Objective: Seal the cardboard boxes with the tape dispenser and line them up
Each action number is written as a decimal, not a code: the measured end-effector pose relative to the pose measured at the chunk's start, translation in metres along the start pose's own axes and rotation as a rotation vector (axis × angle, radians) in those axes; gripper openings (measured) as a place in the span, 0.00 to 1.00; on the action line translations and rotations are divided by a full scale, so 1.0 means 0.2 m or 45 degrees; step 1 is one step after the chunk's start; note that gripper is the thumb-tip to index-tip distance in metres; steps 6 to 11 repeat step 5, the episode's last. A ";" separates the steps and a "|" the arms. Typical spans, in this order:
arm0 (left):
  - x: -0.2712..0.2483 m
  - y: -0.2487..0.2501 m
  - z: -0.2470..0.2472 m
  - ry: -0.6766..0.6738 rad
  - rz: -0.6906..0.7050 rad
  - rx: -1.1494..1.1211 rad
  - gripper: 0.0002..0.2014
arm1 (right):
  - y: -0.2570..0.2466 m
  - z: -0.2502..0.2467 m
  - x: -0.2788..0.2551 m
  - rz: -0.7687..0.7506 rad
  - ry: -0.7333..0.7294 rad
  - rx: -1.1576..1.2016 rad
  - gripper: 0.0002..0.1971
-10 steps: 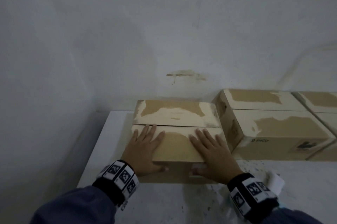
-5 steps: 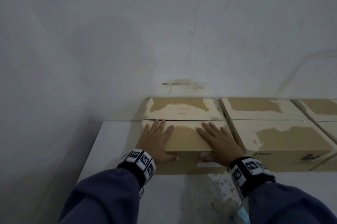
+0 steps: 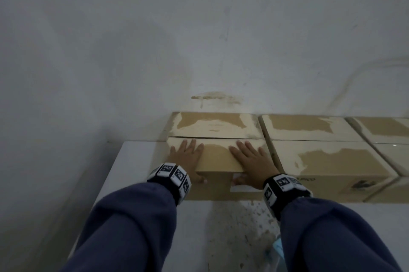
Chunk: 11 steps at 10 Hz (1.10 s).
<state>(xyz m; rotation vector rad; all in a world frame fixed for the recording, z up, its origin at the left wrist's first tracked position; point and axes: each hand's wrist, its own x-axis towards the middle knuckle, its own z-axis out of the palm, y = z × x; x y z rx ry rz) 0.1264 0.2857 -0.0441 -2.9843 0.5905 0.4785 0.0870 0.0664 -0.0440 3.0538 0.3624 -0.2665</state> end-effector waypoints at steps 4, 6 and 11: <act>-0.26 0.65 -0.22 -0.019 0.028 -0.506 0.35 | 0.30 -0.24 -0.53 -0.081 -0.031 0.582 0.20; -0.36 0.83 -0.21 -0.009 0.097 -0.798 0.32 | 0.44 -0.23 -0.77 -0.083 -0.030 0.668 0.16; -0.36 0.83 -0.21 -0.009 0.097 -0.798 0.32 | 0.44 -0.23 -0.77 -0.083 -0.030 0.668 0.16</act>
